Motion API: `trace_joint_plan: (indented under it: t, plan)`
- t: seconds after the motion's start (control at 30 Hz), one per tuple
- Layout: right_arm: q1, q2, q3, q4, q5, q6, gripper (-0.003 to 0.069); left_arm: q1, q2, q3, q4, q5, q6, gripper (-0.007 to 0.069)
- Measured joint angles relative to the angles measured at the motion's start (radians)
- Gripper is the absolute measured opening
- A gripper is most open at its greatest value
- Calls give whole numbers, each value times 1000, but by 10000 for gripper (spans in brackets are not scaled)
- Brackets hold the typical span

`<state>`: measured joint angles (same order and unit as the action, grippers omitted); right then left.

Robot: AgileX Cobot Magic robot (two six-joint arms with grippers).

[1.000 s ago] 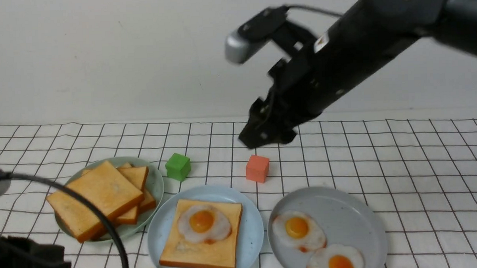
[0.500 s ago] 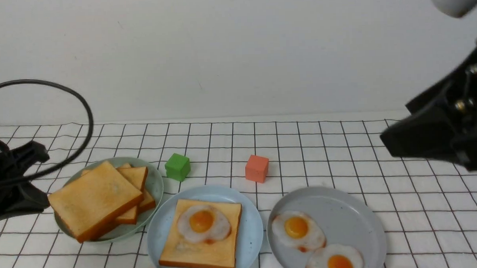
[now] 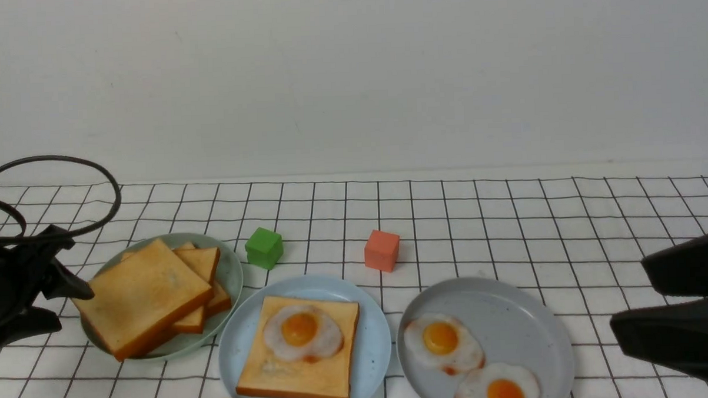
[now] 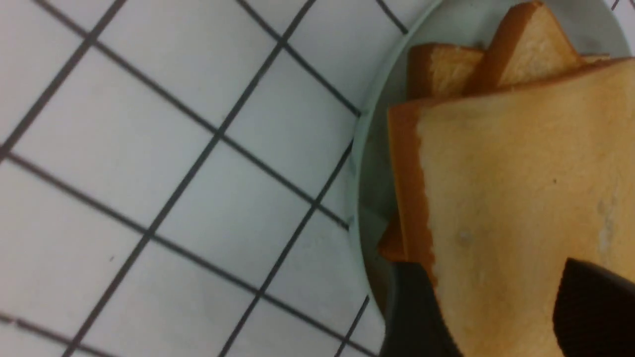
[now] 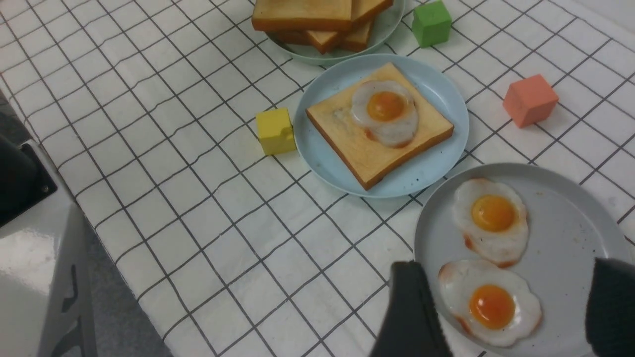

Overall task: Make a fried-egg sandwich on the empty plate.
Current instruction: Use the left arm to grab a slice of bread

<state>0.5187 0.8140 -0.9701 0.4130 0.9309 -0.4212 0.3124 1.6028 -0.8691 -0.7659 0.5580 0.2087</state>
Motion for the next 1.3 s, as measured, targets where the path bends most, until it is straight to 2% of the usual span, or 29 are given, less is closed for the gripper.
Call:
trace_joint_plan:
  t: [0.07,0.13,0.17,0.2,0.23,0.33,0.5,0.6,0.67,0.97,1.17,1.27,1.3]
  plan:
    - [0,-2,0,0,0,0,470,0,22,0,-51,-8,45,393]
    - [0,-4,0,0,0,0,472,0,73,0,-174,-22,161,369]
    - [0,-4,0,0,0,0,472,0,77,0,-174,-23,170,367]
    - [0,-4,0,0,0,0,472,0,102,-1,-232,-31,237,340]
    - [0,-4,0,0,0,0,472,0,108,-2,-246,-33,245,337]
    - [0,-6,0,3,0,0,472,2,151,-7,-319,-46,328,258]
    - [0,-20,1,16,0,0,472,5,165,-7,-340,-52,350,171]
    - [0,-23,1,18,0,2,472,5,164,-7,-344,-52,350,169]
    - [0,-24,1,18,0,10,472,5,159,-7,-344,-49,350,185]
    - [0,-24,1,19,1,26,472,5,66,-7,-290,-32,348,382]
    - [0,-24,1,22,8,26,472,5,78,-7,-236,-35,311,403]
    - [0,-24,1,25,11,26,472,5,101,-7,-249,-53,310,404]
    - [0,-24,1,26,11,26,472,5,127,-7,-294,-68,334,400]
